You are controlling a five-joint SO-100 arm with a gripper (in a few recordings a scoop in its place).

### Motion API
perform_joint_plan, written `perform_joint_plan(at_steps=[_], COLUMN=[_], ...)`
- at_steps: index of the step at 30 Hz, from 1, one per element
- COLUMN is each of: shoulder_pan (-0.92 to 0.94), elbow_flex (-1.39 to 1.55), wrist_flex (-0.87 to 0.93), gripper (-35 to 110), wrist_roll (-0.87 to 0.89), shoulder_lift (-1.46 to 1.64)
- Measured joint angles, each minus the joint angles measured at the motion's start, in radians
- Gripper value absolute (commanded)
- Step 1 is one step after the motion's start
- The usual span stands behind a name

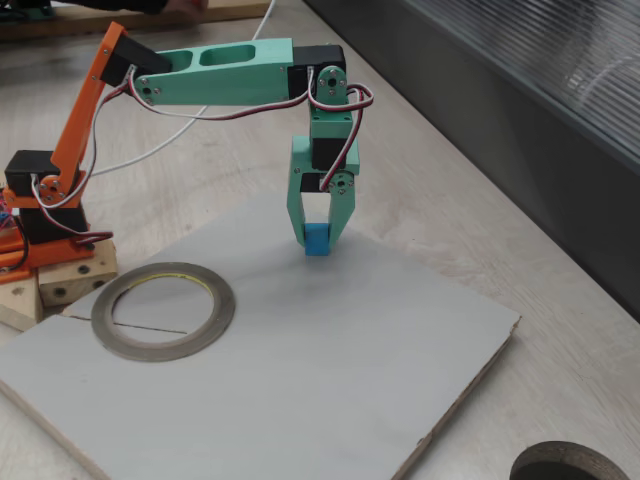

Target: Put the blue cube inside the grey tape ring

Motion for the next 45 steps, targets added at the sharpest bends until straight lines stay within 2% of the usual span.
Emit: perform_joint_plan(at_steps=[12,18,22,30,35,41,45], shoulder_pan=[0.002,0.009,0.11,0.385,0.529,0.607,0.629], elbow_flex=[0.003,0.003,0.066,0.39,0.701,1.094,1.25], wrist_flex=[0.005,0.005,-0.002,-0.038,-0.184,-0.351,-0.437], gripper=[13,13,13,13,13,13,13], wrist_roll=[-0.002,-0.003,-0.003,-0.009,-0.009,-0.009,-0.009], shoulder_lift=[0.353,0.374,0.394,0.643,0.775,0.934,1.008])
